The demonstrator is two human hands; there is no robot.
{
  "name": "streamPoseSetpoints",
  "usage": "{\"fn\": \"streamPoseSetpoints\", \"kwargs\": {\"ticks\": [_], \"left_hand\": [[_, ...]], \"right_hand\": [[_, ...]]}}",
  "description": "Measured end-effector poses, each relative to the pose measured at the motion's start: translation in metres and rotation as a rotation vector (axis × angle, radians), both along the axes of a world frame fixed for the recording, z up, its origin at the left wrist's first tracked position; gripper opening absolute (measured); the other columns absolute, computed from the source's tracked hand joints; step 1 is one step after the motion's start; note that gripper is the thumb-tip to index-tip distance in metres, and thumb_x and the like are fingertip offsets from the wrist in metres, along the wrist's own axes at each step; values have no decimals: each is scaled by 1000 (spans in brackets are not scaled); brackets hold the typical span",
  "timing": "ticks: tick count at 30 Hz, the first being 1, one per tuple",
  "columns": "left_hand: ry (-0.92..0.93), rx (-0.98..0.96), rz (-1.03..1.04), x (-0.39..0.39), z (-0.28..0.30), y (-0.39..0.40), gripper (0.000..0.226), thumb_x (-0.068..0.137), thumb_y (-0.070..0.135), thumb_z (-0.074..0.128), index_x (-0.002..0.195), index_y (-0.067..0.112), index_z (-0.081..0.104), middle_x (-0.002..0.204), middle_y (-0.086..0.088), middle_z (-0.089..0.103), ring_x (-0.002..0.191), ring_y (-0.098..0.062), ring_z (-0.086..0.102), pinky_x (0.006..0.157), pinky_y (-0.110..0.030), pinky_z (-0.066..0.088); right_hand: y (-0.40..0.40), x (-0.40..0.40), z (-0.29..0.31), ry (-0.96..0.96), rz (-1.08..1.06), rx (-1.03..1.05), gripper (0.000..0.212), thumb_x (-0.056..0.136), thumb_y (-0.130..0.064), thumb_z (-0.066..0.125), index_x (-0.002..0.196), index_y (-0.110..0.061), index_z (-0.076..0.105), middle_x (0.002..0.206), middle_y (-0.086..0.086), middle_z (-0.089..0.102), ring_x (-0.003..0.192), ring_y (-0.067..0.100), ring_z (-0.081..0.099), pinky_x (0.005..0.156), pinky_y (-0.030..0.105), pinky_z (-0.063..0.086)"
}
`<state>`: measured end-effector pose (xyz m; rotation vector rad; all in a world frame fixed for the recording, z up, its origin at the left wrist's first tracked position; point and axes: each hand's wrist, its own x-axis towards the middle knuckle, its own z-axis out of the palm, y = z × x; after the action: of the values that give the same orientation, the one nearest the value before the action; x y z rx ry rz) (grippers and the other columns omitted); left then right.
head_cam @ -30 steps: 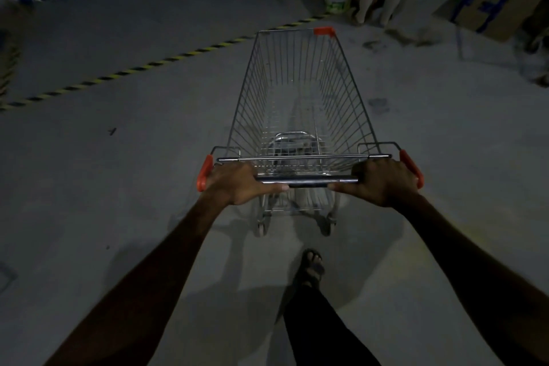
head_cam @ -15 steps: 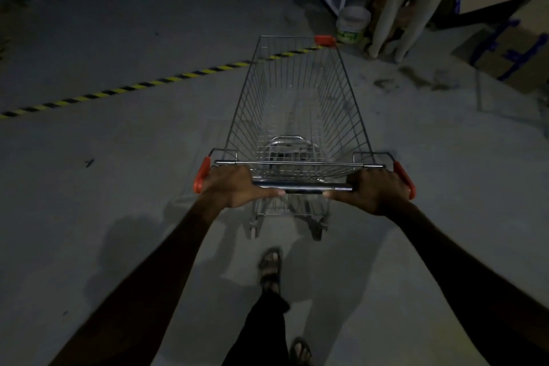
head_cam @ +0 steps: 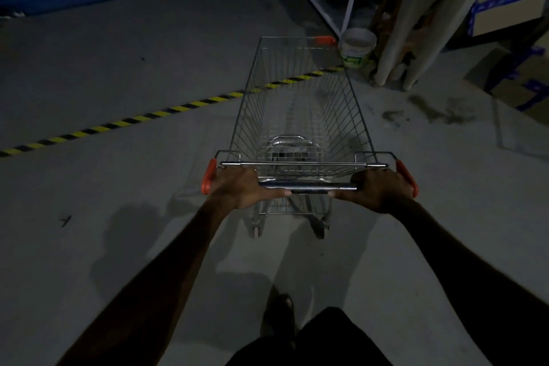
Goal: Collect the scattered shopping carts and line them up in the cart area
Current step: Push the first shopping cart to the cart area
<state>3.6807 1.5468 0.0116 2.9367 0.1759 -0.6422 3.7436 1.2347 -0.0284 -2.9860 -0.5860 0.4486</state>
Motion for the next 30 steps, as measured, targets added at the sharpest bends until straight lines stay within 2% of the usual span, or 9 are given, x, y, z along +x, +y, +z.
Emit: {"fn": "streamPoseSetpoints", "kwargs": {"ticks": [4,10,12,16,19,21,25,28,30], "left_hand": [[27,2,-6,89,0,17,100,58,114,29,84,28,72,110,5,75,113,-21,68,115,-52,30],[5,9,6,225,-5,36,103,62,112,29,97,29,79,109,7,76,110,-19,69,108,-48,38],[0,33,23,269,-8,42,106,58,115,25,98,32,79,113,7,76,114,-20,67,111,-49,34],[35,94,64,364,-11,58,117,46,119,10,100,39,77,119,9,74,126,-23,62,123,-64,10],[26,95,103,436,-12,71,117,45,119,10,98,39,77,119,11,74,127,-21,62,125,-63,6],[2,97,130,480,-14,81,118,44,119,10,102,41,77,121,12,74,129,-20,61,125,-61,5],[-34,108,145,567,-19,103,121,42,119,11,108,42,76,122,12,74,129,-21,61,123,-61,11],[-64,104,111,637,-23,122,115,48,119,14,97,35,75,109,10,75,115,-21,67,115,-56,29],[-73,96,98,686,-26,134,110,53,117,21,103,34,75,111,8,74,115,-22,67,112,-54,32]], "right_hand": [[16,87,-1,-31,32,10,100,59,-113,12,75,-30,67,80,-11,68,83,15,66,82,36,54],[37,238,-9,-126,65,26,102,59,-113,14,81,-32,71,92,-8,73,97,22,70,86,37,54],[44,285,-8,-122,78,52,100,59,-114,15,81,-34,71,93,-9,73,100,22,70,92,39,54],[64,385,0,-68,99,72,102,57,-114,15,91,-36,71,102,-9,74,106,22,69,97,41,53],[80,462,3,-58,72,100,99,54,-115,20,82,-34,68,94,-7,74,101,23,69,95,40,53],[91,510,6,-41,77,81,96,54,-115,21,82,-35,67,100,-6,75,105,23,69,97,41,51],[115,601,10,-50,94,0,97,61,-112,24,103,-40,73,119,-9,74,121,22,65,111,47,39],[133,675,2,-81,103,2,100,60,-113,21,108,-43,74,122,-10,74,121,22,66,109,44,43],[145,726,-5,-96,110,7,97,61,-113,20,107,-45,74,121,-12,74,121,22,66,108,43,47]]}}
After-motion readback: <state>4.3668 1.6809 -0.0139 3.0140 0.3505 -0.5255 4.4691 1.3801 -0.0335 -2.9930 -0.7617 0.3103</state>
